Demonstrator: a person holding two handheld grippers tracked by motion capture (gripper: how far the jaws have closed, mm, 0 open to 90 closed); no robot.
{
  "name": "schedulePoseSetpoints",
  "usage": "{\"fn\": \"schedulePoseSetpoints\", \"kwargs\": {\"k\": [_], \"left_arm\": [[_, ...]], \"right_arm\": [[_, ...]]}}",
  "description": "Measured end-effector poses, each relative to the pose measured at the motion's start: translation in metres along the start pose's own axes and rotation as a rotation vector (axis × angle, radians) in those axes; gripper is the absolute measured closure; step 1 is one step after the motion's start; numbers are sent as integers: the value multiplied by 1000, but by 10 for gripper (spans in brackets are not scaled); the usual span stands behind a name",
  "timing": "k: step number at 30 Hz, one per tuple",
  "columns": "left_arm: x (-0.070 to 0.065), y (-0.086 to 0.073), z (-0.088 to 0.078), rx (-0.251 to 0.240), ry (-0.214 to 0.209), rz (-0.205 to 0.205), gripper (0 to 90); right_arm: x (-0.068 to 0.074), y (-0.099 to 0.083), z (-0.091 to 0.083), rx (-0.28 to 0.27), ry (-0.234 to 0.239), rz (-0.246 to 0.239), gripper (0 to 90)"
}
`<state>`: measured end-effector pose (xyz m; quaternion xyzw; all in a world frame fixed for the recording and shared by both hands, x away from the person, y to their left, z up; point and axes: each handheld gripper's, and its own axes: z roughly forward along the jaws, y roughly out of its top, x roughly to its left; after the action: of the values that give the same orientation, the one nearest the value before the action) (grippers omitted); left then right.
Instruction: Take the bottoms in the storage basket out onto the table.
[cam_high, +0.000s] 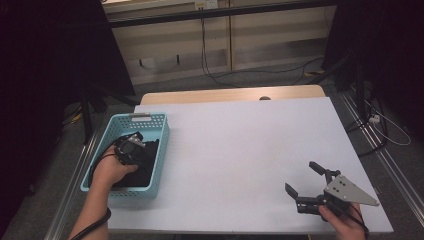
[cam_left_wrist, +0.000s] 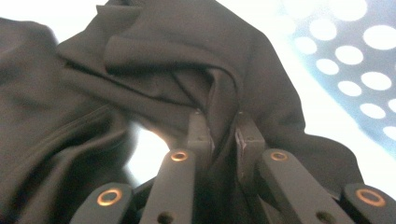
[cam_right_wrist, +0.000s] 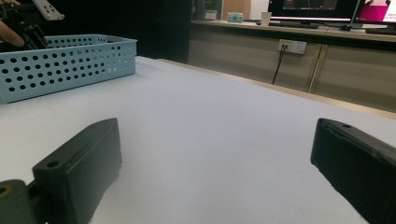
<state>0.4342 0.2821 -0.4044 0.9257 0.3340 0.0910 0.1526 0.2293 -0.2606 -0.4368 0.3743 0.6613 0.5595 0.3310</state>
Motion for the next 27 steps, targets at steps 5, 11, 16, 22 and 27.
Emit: {"fn": "schedulePoseSetpoints", "kwargs": {"k": [5, 11, 16, 22, 27], "left_arm": [[14, -8, -13, -28, 37, -47, 810], [33, -18, -27, -59, 101, -97, 812], [40, -26, -24, -87, 157, -138, 765], [42, -30, -20, -101, 230, -183, 446], [43, -30, -20, -112, 278, -180, 266]], "right_arm": [[-2, -1, 0, 0, -7, 11, 8], [-2, -2, 1, 5, -7, 16, 7], [-1, -2, 1, 6, -6, 14, 7], [-1, -2, 1, 5, -3, 15, 8], [-1, -2, 1, 7, -2, 15, 8]]}}
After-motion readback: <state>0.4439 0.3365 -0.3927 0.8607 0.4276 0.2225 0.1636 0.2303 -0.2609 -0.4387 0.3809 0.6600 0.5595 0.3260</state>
